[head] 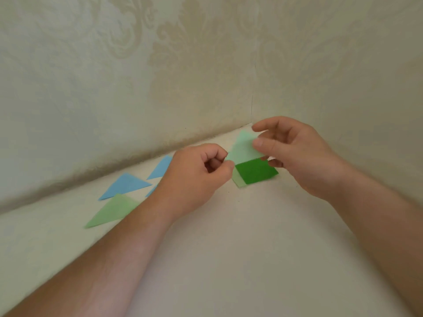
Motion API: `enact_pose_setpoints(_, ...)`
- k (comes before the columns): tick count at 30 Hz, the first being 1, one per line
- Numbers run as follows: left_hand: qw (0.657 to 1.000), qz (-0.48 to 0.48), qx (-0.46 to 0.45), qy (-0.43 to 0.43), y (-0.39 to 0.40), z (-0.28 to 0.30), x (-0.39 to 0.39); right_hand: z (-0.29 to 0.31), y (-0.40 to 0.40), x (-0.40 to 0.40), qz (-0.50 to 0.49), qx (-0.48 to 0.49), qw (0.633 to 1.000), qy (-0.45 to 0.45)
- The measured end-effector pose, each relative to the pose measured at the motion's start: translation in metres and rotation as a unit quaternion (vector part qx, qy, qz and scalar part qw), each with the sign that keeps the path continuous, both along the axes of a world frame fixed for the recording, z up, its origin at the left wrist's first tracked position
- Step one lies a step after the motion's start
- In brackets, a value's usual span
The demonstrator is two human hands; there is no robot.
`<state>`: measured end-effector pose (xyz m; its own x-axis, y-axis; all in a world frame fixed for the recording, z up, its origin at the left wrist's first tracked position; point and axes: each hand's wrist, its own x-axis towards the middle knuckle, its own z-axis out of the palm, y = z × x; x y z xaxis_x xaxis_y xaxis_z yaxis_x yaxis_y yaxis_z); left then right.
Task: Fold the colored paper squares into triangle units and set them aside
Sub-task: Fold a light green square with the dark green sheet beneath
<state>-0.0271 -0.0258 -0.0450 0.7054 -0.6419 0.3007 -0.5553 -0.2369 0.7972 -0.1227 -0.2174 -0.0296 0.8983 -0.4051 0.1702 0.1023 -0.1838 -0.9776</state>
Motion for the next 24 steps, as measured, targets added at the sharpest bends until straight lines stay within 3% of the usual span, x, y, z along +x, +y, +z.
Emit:
enact_pose_setpoints(3, 0.999, -0.012, 0.012, -0.045, -0.001, -0.001, -0.003, -0.002, 0.005, -0.001, 0.034, -0.018, 0.999, -0.029)
enact_pose_setpoints(8, 0.994, 0.022, -0.095, 0.040, -0.002, 0.004, 0.000, -0.003, -0.003, 0.002, 0.016, 0.025, 0.998, -0.054)
enact_pose_setpoints(12, 0.993, 0.038, -0.109, 0.037, -0.003, 0.005, -0.001, -0.007, 0.002, 0.001, 0.023, -0.058, 0.998, -0.030)
enact_pose_setpoints(14, 0.994, 0.037, -0.099, -0.001, -0.002, 0.005, -0.002, -0.006, 0.004, -0.001, -0.005, -0.134, 0.990, -0.031)
enact_pose_setpoints(17, 0.991, 0.025, -0.057, -0.122, -0.001, 0.006, -0.003, -0.004, 0.008, -0.004, -0.041, -0.280, 0.955, -0.087)
enact_pose_setpoints(20, 0.975, 0.007, -0.020, -0.222, 0.000, 0.005, -0.002, -0.005, 0.013, -0.003, -0.041, -0.354, 0.926, -0.128)
enact_pose_setpoints(24, 0.979, 0.004, -0.039, -0.201, 0.000, 0.004, -0.003, -0.004, 0.013, -0.003, -0.031, -0.362, 0.923, -0.125)
